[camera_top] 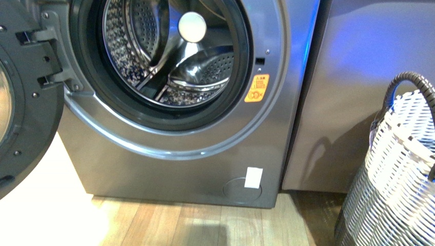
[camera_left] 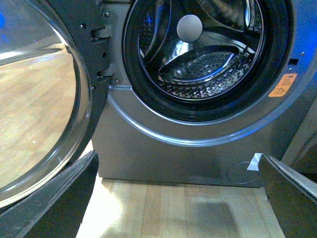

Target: Put clothes into washing machine

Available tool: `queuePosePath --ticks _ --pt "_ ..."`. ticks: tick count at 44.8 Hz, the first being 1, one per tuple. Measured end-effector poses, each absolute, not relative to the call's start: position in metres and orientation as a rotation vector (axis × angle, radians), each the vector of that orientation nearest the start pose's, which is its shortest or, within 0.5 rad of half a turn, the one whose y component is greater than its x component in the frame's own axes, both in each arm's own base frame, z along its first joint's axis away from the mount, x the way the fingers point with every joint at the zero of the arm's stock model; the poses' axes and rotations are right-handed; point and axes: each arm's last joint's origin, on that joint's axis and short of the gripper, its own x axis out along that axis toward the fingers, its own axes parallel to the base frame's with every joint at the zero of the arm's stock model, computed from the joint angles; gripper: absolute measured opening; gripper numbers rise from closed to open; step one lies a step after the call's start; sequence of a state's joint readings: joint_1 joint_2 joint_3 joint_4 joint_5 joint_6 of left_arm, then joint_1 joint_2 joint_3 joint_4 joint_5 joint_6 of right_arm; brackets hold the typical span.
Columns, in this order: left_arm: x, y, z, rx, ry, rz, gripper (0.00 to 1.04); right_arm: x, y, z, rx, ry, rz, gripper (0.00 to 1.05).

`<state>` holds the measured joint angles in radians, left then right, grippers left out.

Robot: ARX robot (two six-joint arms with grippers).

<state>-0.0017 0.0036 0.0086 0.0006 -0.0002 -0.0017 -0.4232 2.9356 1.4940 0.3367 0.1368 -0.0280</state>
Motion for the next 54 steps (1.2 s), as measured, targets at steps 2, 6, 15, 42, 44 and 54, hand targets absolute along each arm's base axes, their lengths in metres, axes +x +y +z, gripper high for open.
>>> queuePosePath --ticks 2,6,15,42,44,54 --pt "0.097 0.000 0.166 -0.002 -0.006 -0.002 0.98 0.374 -0.174 -0.165 0.145 1.114 -0.488 0.92" --pt "0.097 0.000 0.166 -0.001 -0.006 -0.002 0.98 0.373 -0.174 -0.166 0.150 1.115 -0.488 0.77" --pt "0.097 0.000 0.166 -0.002 -0.006 -0.002 0.98 0.372 -0.173 -0.168 0.152 1.114 -0.484 0.45" --pt "0.097 0.000 0.166 -0.001 -0.006 -0.002 0.98 0.364 -0.146 -0.073 0.142 0.870 -0.373 0.07" --pt "0.097 0.000 0.166 -0.001 -0.006 -0.002 0.98 0.360 -0.143 -0.060 0.142 0.837 -0.361 0.07" --pt "0.097 0.000 0.166 -0.001 -0.006 -0.002 0.98 0.346 -0.128 0.001 0.131 0.661 -0.302 0.07"
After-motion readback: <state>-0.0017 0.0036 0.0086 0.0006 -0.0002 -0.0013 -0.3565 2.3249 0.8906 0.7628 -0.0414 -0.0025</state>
